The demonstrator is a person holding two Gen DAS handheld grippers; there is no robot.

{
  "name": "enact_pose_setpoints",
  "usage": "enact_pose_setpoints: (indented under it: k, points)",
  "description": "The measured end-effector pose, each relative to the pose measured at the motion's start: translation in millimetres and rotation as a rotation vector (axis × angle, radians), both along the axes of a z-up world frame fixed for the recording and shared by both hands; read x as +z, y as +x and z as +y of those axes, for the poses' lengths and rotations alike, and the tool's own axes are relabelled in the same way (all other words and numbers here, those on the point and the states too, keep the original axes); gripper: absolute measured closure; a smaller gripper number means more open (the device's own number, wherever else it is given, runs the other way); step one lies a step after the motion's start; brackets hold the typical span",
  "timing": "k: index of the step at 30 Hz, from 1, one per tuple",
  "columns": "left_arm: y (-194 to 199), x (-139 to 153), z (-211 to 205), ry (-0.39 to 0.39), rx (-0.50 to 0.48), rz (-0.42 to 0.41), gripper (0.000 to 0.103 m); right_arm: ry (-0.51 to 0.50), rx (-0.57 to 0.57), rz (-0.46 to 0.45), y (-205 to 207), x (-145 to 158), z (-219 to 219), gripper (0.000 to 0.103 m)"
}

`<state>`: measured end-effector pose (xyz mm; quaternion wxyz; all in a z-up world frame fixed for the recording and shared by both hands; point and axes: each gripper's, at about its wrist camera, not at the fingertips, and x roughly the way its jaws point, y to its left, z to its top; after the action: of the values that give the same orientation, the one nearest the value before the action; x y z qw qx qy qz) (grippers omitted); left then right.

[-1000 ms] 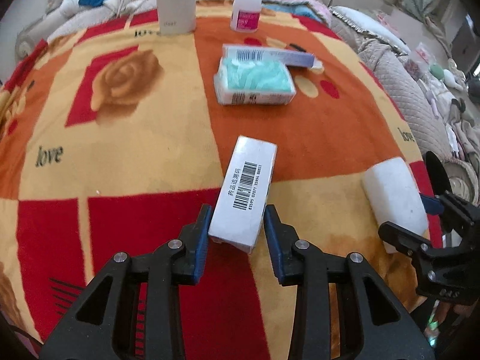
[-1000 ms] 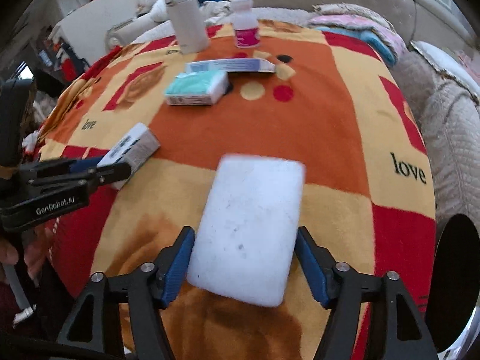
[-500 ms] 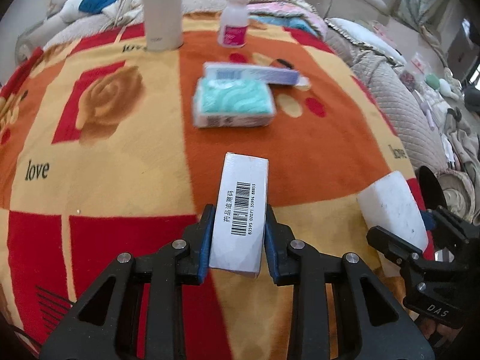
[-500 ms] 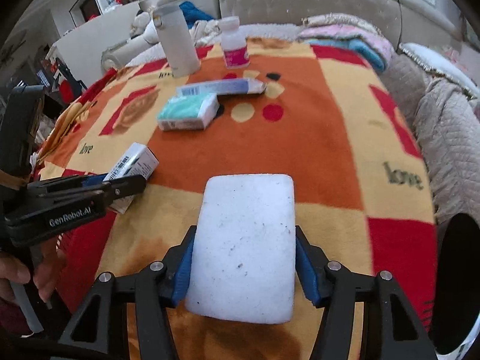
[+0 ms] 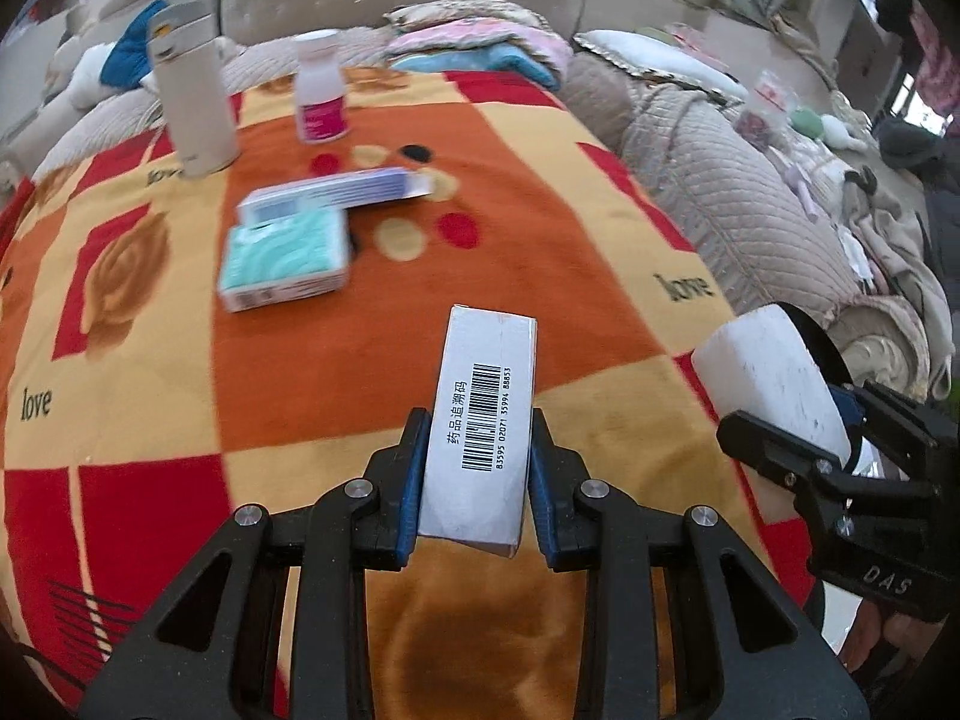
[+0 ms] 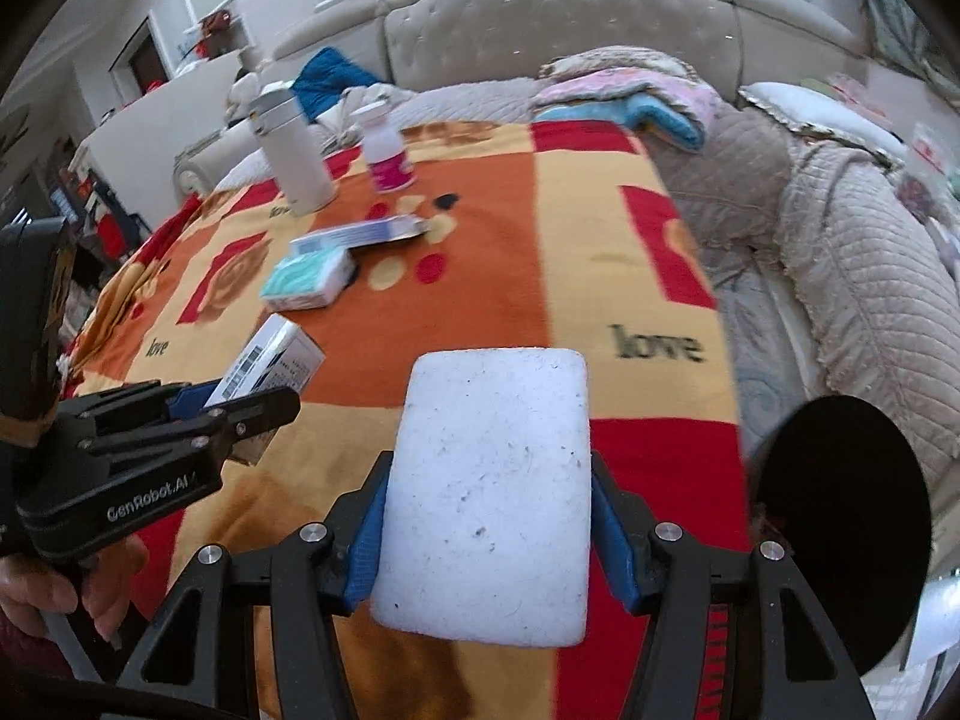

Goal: Collect trash
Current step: 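Carry the white box and white sponge over the black bin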

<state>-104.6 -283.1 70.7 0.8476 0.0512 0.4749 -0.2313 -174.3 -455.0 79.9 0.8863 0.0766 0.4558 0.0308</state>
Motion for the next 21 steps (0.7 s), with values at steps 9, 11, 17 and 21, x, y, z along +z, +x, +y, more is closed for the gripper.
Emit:
enact_pose_setpoints:
  k: [9, 11, 17, 21]
  points:
    - [-16.7, 1.8, -44.4, 0.003, -0.065, 0.001, 0.075, 0.005, -0.094, 0.004, -20.3, -0.8, -48.1, 0.045]
    - [-20.6, 1.8, -52.7, 0.007, -0.081, 0.000, 0.075, 0.003, -0.118, 0.008, -25.5, -2.0, -59.8, 0.045]
    - [-32.0, 0.7, -88.0, 0.009, -0.141, 0.003, 0.075, 0.003, -0.189, 0.010, -41.2, -4.4, -94.1, 0.045]
    - [-39.0, -1.3, -119.3, -0.010, -0.199, 0.023, 0.075, -0.011, -0.245, 0.027, -51.8, -10.6, -121.9, 0.045]
